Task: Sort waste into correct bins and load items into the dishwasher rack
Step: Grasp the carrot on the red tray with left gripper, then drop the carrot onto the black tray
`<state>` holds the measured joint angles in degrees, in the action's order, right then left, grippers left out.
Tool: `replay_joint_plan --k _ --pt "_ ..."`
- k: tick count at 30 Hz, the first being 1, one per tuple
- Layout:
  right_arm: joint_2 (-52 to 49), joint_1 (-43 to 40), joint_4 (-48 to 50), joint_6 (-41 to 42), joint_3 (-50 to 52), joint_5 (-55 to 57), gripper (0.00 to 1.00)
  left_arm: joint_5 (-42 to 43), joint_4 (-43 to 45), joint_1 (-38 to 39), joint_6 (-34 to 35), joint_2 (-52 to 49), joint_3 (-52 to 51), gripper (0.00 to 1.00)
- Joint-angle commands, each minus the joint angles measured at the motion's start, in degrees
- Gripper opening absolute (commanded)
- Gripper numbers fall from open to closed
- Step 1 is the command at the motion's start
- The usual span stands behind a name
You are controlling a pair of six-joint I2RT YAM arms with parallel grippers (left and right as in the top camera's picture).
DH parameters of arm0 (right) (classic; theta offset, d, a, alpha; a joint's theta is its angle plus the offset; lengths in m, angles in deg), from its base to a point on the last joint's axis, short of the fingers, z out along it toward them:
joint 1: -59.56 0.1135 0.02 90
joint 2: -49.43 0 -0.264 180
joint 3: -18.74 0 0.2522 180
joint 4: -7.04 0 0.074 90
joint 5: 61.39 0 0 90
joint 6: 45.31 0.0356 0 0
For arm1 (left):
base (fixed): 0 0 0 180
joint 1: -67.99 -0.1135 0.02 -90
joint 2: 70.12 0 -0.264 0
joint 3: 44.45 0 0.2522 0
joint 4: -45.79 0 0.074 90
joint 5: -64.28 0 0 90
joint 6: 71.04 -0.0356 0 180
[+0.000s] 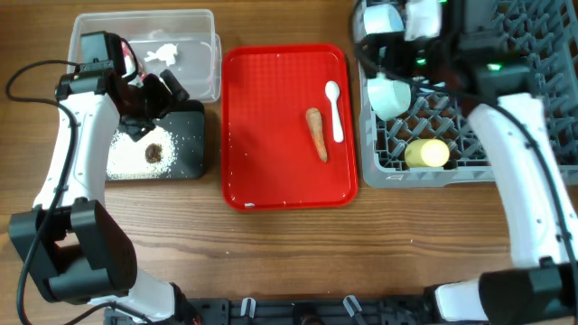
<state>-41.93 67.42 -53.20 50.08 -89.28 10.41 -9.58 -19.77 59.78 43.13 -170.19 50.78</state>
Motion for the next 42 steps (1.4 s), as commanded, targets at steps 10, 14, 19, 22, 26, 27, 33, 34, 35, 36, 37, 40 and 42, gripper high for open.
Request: replay_joint_plan --k 10,14,19,22,26,27,33,34,35,36,37,40,42 --pt "6.12 -7.78 -3.13 5.18 -0.35 -1.16 1.00 -17.33 13.62 34.88 6.34 -3.13 0.22 0.95" --pt "6.12 -7.78 -4.46 5.18 -0.35 -1.16 1.00 -18.16 19.85 39.17 4.33 -10.64 2.49 0.95" --pt "6.12 -7.78 -4.72 5.25 -0.35 -1.14 0.99 -20.24 10.75 45.33 -7.50 -24.79 17.33 0.99" --pt "6.12 -7.78 -6.16 5.11 -0.35 -0.92 1.00 -26.10 9.42 47.10 -6.60 -26.51 17.99 0.92" --pt "6.08 -7.78 -6.54 5.09 -0.35 -0.72 1.00 -26.27 6.49 45.90 -3.78 -26.88 17.94 0.81" --pt "6.08 -7.78 -6.56 5.09 -0.35 -0.72 1.00 -26.27 6.21 45.57 -3.78 -27.30 17.86 0.77" --pt "6.08 -7.78 -7.21 5.14 -0.35 -0.72 1.00 -26.32 7.37 45.42 -4.24 -30.84 17.77 0.70" --pt "6.08 -7.78 -7.13 5.16 -0.35 -0.72 1.00 -26.91 7.39 45.42 -4.24 -30.88 17.77 0.64" --pt "6.08 -7.78 -7.13 5.29 -0.35 -0.74 1.00 -27.36 7.41 45.42 -4.22 -30.88 17.77 0.53" --pt "6.08 -7.78 -7.13 5.31 -0.35 -0.74 1.00 -27.36 7.41 45.42 -4.22 -30.88 17.77 0.43" --pt "6.08 -7.78 -7.15 5.29 -0.35 -0.74 1.00 -27.36 7.37 45.42 -4.20 -30.88 17.77 0.34" --pt "6.08 -7.78 -7.17 5.27 -0.35 -0.74 1.00 -27.36 6.47 45.42 -3.06 -30.86 17.77 0.04" --pt "6.08 -7.78 -7.19 5.29 -0.33 -0.74 1.00 -27.36 6.01 45.31 -1.79 -30.62 17.79 0.04"
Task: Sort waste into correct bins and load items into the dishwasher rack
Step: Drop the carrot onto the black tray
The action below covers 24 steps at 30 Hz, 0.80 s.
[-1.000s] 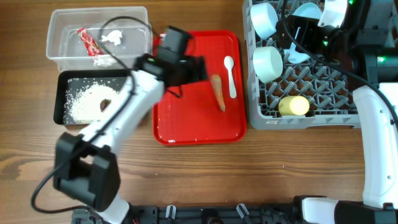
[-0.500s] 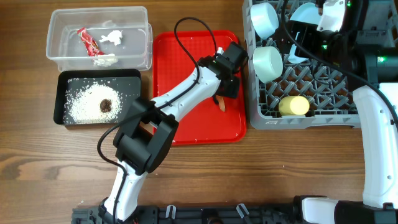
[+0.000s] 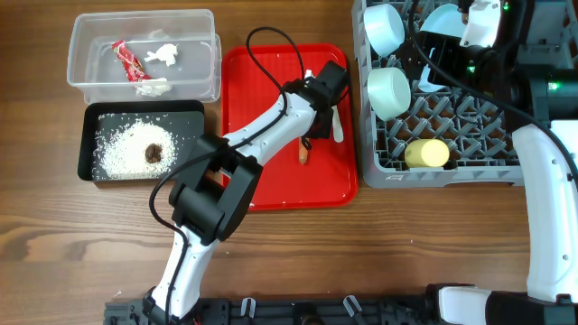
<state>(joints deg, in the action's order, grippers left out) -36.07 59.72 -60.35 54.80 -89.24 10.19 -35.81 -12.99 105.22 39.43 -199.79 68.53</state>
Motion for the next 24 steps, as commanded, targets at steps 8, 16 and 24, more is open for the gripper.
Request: replay_joint_plan --k 8,16,24 --pt "0.11 0.24 -0.24 0.63 -0.35 -2.27 1.00 -3.50 -12.81 -5.97 4.33 10.78 2.91 0.04" --pt "-6.19 7.93 1.31 1.92 -0.15 -2.21 1.00 -3.48 -30.51 -26.80 18.21 22.84 2.89 0.04" --pt "-15.32 12.04 2.34 2.14 -0.15 -0.92 1.00 -3.48 -17.27 -40.52 32.68 22.62 -17.77 0.04"
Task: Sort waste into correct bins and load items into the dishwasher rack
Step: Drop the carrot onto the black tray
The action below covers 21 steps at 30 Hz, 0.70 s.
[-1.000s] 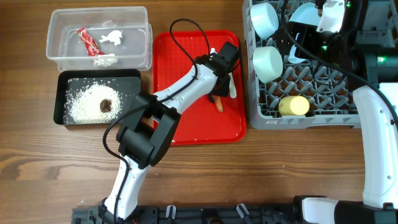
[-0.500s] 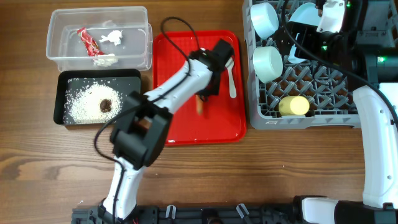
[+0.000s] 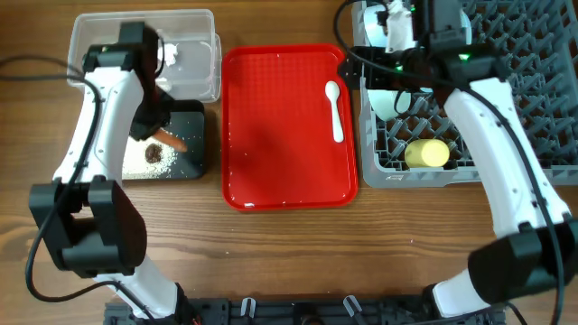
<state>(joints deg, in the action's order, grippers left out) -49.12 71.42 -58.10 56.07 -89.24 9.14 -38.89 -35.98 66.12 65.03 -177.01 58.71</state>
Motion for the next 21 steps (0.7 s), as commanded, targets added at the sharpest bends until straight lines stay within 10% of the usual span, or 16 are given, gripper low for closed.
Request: replay_joint_plan --k 1,7,15,21 --pt "-2.58 0.35 -0.02 1.11 -0.15 0.13 0.99 -0.39 10.16 -1.81 9.97 -0.15 -11.69 0.04" --pt "-2.89 0.37 -0.92 0.83 -0.15 1.01 1.00 -0.39 37.79 -2.43 17.70 -0.15 -30.73 0.18" --pt "-2.89 2.62 -0.28 0.61 -0.15 2.08 1.00 -0.37 38.18 -2.43 12.24 3.58 -31.21 0.68" --pt "-2.89 2.97 0.33 0.63 -0.15 2.08 1.00 0.13 37.18 -2.43 6.43 18.43 -31.21 0.79"
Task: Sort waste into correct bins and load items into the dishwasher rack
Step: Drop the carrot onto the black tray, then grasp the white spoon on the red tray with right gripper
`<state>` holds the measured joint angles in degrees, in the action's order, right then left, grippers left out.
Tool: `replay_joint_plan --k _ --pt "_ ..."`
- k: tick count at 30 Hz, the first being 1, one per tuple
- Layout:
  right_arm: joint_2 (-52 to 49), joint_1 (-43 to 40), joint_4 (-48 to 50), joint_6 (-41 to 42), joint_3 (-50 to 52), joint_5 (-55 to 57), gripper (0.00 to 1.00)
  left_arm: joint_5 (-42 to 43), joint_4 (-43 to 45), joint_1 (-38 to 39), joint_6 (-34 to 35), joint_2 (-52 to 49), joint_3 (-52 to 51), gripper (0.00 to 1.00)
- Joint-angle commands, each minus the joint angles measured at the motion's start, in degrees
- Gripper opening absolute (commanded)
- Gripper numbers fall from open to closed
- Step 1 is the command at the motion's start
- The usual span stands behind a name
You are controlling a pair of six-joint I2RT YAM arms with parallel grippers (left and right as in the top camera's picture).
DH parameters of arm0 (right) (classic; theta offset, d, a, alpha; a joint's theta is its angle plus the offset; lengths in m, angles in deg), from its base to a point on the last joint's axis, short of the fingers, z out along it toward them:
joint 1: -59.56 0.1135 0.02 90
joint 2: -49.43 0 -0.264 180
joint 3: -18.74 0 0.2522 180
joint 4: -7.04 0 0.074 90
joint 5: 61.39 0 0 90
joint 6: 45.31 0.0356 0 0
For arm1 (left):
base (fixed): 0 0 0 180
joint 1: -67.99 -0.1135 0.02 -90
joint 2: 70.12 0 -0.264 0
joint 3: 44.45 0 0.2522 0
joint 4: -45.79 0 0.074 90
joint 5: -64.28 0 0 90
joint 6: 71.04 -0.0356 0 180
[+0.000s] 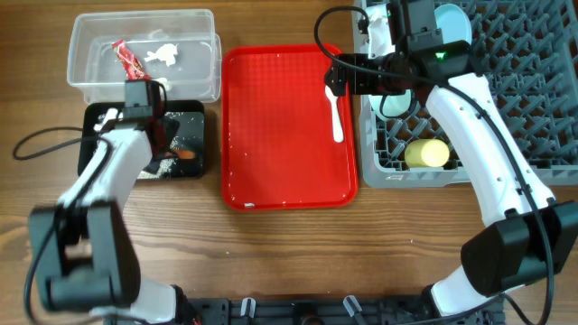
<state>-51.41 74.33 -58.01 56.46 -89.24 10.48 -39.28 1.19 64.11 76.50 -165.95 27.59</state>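
An orange carrot (pixel 187 153) lies in the black tray (pixel 194 168) of white crumbs at the left. My left gripper (pixel 160 137) hovers just left of the carrot, open and apart from it. On the red tray (pixel 284 144) a white spoon (pixel 337 116) lies near the right edge. At the spoon's bowl end, my right gripper (pixel 335 79) is open and reaching in from the rack side. The grey dishwasher rack (pixel 379 167) at the right holds pale cups (pixel 395 102) and a yellow item (pixel 427 153).
A clear plastic bin (pixel 90 86) behind the black tray holds a red wrapper (pixel 129 60) and white tissue (pixel 161 55). The left arm's cable trails over the wood at the far left. The right arm spans the rack's front left corner.
The carrot has left my left gripper and now lies in the black tray, and the left arm has dropped lower. My right gripper has moved left from the rack's edge to over the spoon's bowl.
At first the carrot and spoon lay on the red tray while my left gripper was over the black tray. It then reached the carrot on the red tray. Later the carrot was held over the black tray, where it now lies released.
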Motion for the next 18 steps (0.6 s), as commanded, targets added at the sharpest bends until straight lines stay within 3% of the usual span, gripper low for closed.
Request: replay_joint_plan --k 1,5,8,12,18 --pt "-0.59 0.07 0.22 0.22 -0.15 0.74 1.00 1.25 0.00 -0.39 -7.48 9.70 -0.09 0.79" --pt "-0.59 0.07 0.74 -0.02 -0.15 0.74 1.00 13.03 0.81 -0.37 -26.27 17.57 -0.09 0.86" --pt "-0.59 0.07 1.46 0.02 -0.15 0.70 1.00 21.79 0.42 -0.28 -34.56 19.65 -0.09 0.88" --pt "-0.59 0.07 2.64 0.09 -0.15 0.70 0.99 24.44 0.61 4.48 -41.86 18.36 -0.09 0.95" --pt "-2.08 0.07 7.23 0.94 -0.15 2.05 0.95 19.87 6.73 17.31 -43.28 9.51 -0.09 0.94"
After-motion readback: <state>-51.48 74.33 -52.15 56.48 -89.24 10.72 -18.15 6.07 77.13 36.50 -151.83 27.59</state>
